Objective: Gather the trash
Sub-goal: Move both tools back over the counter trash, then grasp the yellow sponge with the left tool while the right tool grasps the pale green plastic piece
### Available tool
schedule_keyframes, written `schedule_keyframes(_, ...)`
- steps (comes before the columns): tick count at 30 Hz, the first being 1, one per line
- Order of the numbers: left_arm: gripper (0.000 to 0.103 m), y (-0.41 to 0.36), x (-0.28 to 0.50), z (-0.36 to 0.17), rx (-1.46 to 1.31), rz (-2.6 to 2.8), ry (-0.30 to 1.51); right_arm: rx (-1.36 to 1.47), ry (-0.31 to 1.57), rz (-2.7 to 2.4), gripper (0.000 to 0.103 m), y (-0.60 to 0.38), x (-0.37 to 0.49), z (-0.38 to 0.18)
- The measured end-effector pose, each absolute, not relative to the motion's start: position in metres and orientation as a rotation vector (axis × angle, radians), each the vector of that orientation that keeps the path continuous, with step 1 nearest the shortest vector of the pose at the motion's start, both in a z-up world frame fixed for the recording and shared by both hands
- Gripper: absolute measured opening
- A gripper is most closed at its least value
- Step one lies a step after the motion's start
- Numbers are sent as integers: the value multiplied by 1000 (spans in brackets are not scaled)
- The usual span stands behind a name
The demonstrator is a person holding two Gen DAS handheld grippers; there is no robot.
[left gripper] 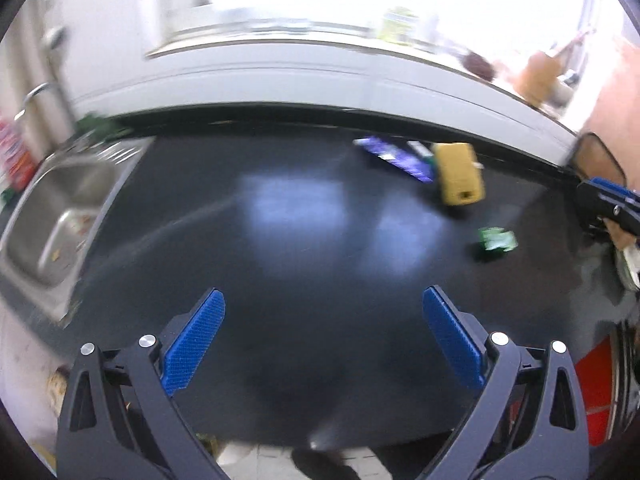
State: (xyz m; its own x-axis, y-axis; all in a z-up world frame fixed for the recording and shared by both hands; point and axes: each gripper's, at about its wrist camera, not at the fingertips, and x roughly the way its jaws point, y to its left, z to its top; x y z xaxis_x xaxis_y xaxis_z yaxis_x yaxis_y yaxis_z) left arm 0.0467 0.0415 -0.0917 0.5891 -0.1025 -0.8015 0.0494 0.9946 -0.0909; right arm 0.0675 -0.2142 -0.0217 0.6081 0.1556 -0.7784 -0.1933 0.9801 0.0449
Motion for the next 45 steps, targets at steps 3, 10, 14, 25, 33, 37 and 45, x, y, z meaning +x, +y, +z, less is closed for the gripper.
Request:
schedule_keyframes(3, 96, 1, 72, -92, -23, -149, 938, -18, 898, 179, 84, -251, 73, -26)
schedule_keyframes(10, 96, -63, 123, -99, 37, -230, 961, -4, 945, 222, 84, -289, 97, -57)
schedule_keyframes(14, 96, -90, 154, -116, 27, -240, 1009, -30, 1000, 291, 84, -296, 115, -87)
schedule_keyframes(25, 96, -157, 250, -183, -31, -239, 1087, -185, 1165, 501, 84, -301, 143, -173)
schedule_keyframes(33, 96, -176, 288, -212, -57, -245, 1130, -333, 1183, 643, 83, -281, 164, -205)
schedule_keyframes(37, 79, -174, 293, -214, -76, -270, 1138, -372, 1185, 688, 66, -271, 166, -214)
schedule_keyframes(45, 57, -159, 273, -187, -85, -318, 1094, -370, 1157, 692, 34, -263, 145, -202)
